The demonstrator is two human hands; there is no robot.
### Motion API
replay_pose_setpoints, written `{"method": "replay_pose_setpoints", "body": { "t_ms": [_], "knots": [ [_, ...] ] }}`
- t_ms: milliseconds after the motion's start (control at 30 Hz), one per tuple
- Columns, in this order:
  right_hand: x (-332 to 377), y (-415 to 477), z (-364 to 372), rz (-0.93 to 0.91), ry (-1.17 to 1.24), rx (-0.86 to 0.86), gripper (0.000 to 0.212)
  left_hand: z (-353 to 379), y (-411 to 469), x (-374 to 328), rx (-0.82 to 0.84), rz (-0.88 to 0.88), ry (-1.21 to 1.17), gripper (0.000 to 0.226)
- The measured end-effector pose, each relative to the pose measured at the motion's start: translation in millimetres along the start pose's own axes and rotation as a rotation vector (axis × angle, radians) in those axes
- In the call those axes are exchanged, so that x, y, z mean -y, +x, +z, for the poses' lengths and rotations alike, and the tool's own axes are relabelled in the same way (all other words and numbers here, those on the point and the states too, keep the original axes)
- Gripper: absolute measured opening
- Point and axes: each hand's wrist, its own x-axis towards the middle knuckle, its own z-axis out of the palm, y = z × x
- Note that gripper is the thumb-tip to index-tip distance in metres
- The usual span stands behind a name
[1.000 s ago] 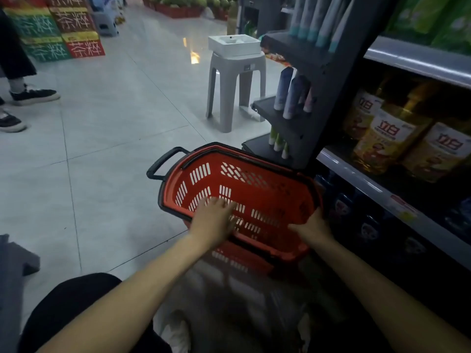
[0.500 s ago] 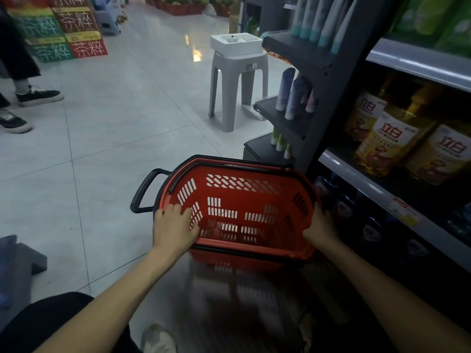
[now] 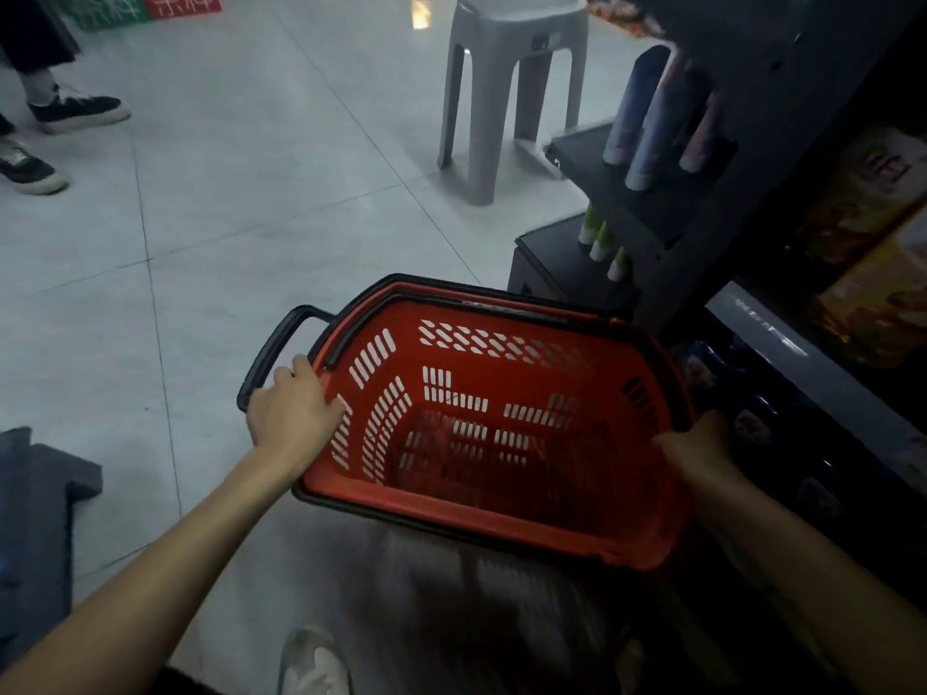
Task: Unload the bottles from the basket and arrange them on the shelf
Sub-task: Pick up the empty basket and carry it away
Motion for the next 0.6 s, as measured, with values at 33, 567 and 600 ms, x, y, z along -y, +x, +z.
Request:
{"method": "replay_pose_setpoints", "body": {
  "t_ms": [33,567,600],
  "knots": [
    [-1,6,3,-0.002,0.013,-0.011,0.085,0,7,2,0.013,-0.053,-0.066,0.050],
    [151,-66,-15,-0.046,0.056,-0.071,0.038,-116,21,42,0.237,-0.408,-0.393,0.057],
    [177,-81,-25,-0.073,0.019,-0.063,0.036,-145,21,52,0.245,-0.417,-0.414,0.058]
  ]
}}
